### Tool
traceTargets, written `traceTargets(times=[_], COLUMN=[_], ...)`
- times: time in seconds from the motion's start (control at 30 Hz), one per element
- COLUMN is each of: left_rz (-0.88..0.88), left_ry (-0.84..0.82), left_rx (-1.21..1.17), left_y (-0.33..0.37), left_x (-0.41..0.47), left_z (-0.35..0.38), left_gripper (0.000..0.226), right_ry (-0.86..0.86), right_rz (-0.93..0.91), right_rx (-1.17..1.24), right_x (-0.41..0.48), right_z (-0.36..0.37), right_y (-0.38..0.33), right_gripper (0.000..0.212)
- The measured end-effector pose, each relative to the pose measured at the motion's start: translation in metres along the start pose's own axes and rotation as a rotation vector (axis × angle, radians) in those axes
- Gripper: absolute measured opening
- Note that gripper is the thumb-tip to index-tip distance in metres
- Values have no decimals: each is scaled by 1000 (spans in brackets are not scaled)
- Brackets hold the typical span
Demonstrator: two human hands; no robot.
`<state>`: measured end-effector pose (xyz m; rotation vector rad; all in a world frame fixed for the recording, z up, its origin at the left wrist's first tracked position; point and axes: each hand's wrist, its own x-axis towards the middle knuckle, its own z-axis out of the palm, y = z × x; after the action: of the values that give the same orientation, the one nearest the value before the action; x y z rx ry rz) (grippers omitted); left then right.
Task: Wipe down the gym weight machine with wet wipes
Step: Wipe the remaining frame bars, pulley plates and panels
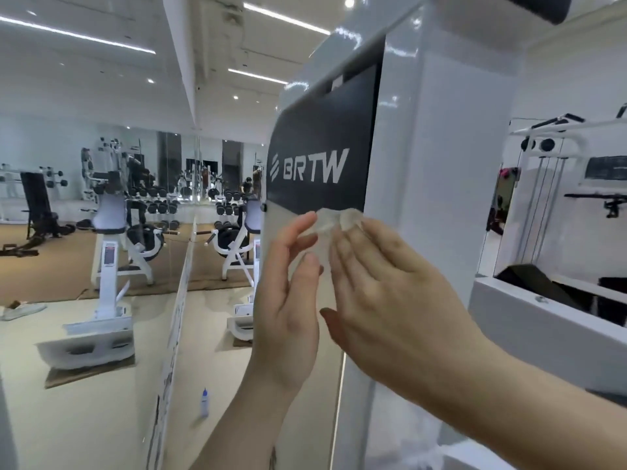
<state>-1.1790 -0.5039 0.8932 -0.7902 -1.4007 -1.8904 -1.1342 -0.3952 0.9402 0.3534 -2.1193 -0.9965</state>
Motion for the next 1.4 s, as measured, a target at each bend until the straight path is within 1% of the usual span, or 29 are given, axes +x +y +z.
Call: traceTargets(times=[0.03,0.1,0.17,0.27,0.37,0.47,0.53,0.6,0.63,0.67,0.77,0.8,0.83,0.9,0.97,1.03,1.07,1.1,1.17,1.2,1.23,1.27,1.3,1.37,1.4], left_rz=[5,10,-16,-106,-149,-162,-258,-399,-439,-441,-394,-400,-422,-452,-432,-410,-390,-373,-330,-290,-241,-213,-226,-348,-406], left_ry=[-42,-131,-170,-155,-106,-66,-82,-135,-149,-157,-161,-154,-146,-134,-108,-49,-21,-8,22,35,39,23,-11,-122,-177], left_rx=[4,20,-7,-52,-18,72,81,36,40,83,162,157,146,115,121,187,286,435,772,845,854,799,689,444,361], left_y=[0,-4,-7,-5,-8,-21,-34,-37,-36,-33,-24,-24,-25,-32,-42,-59,-70,-80,-95,-97,-96,-91,-85,-66,-60], left_x=[-7,-21,-32,-38,-39,-47,-59,-68,-68,-66,-51,-49,-48,-54,-61,-71,-78,-85,-101,-107,-110,-110,-108,-103,-101], left_z=[-1,0,0,0,1,2,0,0,2,5,15,16,16,14,11,6,3,-2,-12,-14,-15,-13,-9,1,5], left_gripper=[37,41,43,37,26,31,39,43,43,47,71,74,72,59,49,59,66,70,67,63,60,59,58,55,58], right_ry=[2,80,144,246,294,325,384,439,474,523,680,713,728,725,685,634,612,588,524,485,450,420,396,334,300], right_rz=[21,25,6,-82,-179,-249,-298,-328,-320,-287,-114,-59,-19,15,2,-22,-30,-39,-62,-60,-45,-12,29,103,118], right_rx=[17,72,79,111,186,303,367,421,460,503,628,652,679,732,731,695,693,703,710,710,713,723,739,774,803], right_x=[-10,-21,-24,-38,-58,-63,-64,-68,-72,-75,-77,-77,-79,-88,-100,-108,-112,-115,-124,-129,-133,-136,-138,-142,-145], right_z=[4,9,10,20,37,52,58,65,68,69,66,64,64,65,69,75,78,81,83,82,80,76,70,60,56], right_y=[-8,-14,-17,-29,-48,-58,-58,-56,-54,-53,-54,-57,-62,-71,-79,-86,-91,-96,-110,-117,-123,-127,-130,-133,-135], right_gripper=[51,49,49,45,42,27,16,13,14,14,10,11,13,19,21,21,20,18,17,18,19,19,19,16,19])
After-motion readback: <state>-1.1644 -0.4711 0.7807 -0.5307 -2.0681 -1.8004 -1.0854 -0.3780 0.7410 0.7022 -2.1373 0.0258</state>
